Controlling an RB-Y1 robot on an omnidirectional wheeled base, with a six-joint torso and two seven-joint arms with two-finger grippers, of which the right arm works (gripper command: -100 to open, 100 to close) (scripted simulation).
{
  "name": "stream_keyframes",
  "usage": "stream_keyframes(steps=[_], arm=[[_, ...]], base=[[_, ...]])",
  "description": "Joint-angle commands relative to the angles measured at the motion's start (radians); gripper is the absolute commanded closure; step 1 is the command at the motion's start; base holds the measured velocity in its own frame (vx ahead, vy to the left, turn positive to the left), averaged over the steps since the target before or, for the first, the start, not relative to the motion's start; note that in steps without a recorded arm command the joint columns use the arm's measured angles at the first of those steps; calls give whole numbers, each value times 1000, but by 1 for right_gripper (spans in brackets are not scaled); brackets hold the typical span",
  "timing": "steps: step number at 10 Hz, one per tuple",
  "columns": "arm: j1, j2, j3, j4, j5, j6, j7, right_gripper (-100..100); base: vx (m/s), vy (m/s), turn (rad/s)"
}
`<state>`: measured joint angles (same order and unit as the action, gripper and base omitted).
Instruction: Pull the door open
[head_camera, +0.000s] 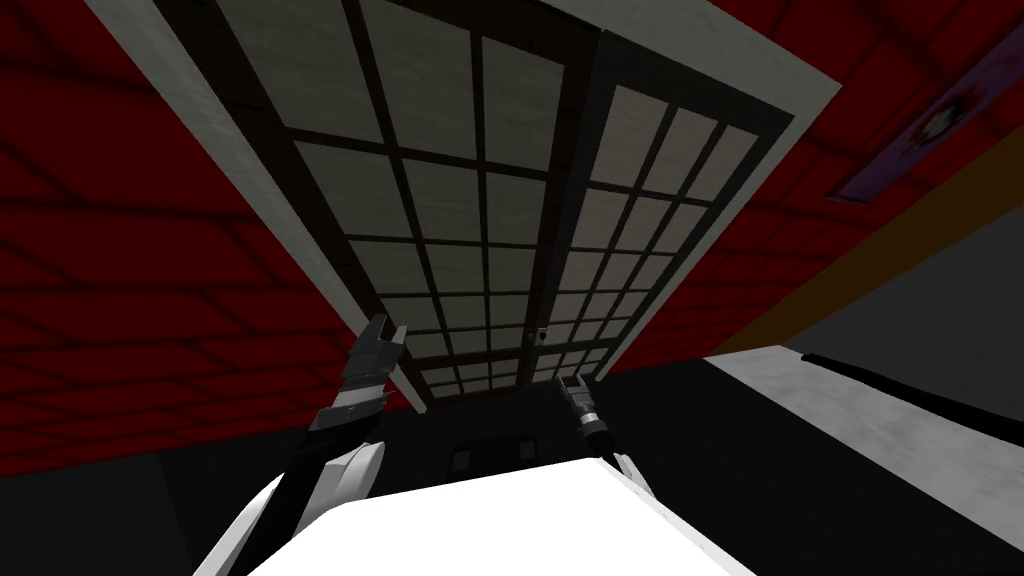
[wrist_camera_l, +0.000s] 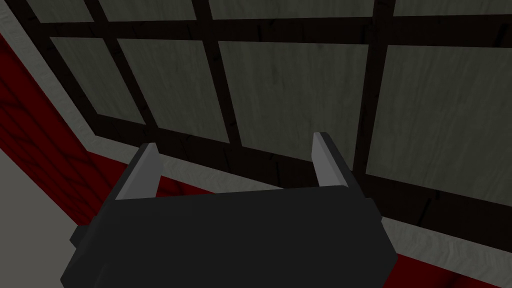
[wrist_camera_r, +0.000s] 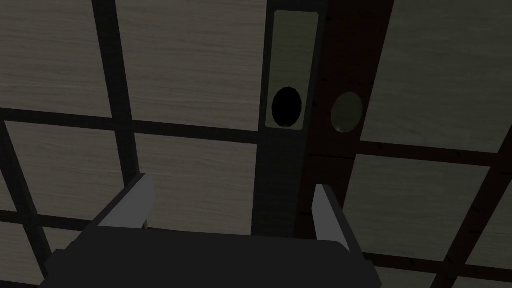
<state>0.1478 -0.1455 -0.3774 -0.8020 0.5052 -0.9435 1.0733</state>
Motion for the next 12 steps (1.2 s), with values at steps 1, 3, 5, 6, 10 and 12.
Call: stream_keyframes(steps=[1, 3, 5, 6, 10, 12], arm=[[14, -1, -17, 11, -5, 9, 11, -100], [36, -5, -41, 24, -14, 19, 24, -100], [56, -9, -69, 38, -24, 32, 38, -100], [66, -10, -83, 45, -29, 38, 46, -100], [87, -12, -119, 61, -42, 55, 66, -100], [103, -12, -158, 78, -57, 74, 91, -100]], base=[[-182, -78, -25], [-191, -41, -13], [-173, -65, -7], [-181, -55, 1], [-136, -37, 10], [-99, -43, 47]])
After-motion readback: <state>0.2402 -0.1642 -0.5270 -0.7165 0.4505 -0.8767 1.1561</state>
